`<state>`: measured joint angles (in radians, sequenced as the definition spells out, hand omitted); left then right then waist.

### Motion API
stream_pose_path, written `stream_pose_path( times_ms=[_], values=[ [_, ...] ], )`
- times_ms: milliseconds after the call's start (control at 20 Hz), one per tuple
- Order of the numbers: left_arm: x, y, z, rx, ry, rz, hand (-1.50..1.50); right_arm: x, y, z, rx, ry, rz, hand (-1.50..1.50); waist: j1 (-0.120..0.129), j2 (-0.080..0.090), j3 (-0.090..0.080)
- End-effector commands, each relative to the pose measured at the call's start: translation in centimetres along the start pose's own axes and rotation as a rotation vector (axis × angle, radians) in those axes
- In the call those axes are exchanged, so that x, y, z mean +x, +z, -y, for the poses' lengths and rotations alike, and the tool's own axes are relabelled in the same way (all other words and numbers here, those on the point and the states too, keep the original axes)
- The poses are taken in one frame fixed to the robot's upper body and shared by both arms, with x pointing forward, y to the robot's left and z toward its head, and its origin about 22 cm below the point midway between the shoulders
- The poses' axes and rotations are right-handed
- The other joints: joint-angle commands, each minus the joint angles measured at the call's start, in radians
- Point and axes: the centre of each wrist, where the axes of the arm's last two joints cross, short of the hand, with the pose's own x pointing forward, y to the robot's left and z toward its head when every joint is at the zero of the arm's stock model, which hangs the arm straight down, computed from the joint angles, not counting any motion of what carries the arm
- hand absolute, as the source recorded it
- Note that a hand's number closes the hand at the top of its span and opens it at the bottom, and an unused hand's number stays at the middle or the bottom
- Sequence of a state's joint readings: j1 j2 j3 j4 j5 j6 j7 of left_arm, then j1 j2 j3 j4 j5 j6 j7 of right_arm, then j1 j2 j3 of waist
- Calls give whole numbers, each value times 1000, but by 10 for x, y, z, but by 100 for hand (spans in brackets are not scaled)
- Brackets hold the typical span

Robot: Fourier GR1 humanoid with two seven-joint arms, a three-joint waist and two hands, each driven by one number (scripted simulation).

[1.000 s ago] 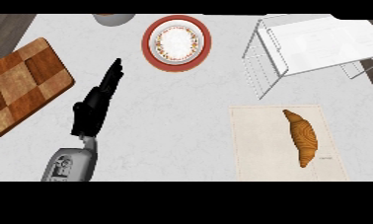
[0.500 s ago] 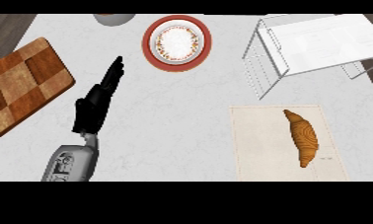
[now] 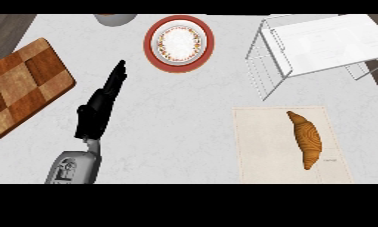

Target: Pick the lemon from the placemat and place it in the tiered shelf

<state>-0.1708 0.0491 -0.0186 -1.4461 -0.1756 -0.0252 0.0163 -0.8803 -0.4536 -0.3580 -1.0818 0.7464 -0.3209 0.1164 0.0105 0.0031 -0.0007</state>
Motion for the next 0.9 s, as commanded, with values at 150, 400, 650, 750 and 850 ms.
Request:
stream_pose_path(
  times_ms=[150, 400, 650, 750, 850],
  values=[
    [0, 4, 15, -4, 5, -7, 0, -17, 7, 7, -50, 92, -97, -150, -9, -4, 0],
    [-3, -11, -3, -4, -9, 10, 0, -18, -5, 16, -65, -76, -134, -150, -9, -2, 1],
    [-4, 5, -4, 4, -5, 6, 0, -2, -24, 26, -21, -204, -151, -150, -2, -3, 1],
    [5, 5, -6, 4, 5, 1, 0, -9, -16, 24, 26, -210, -127, -150, -4, -4, 1],
    [15, 2, -10, 5, 19, -14, 0, -2, -30, 38, 47, -248, -135, -150, -1, -3, 1]
  ],
)
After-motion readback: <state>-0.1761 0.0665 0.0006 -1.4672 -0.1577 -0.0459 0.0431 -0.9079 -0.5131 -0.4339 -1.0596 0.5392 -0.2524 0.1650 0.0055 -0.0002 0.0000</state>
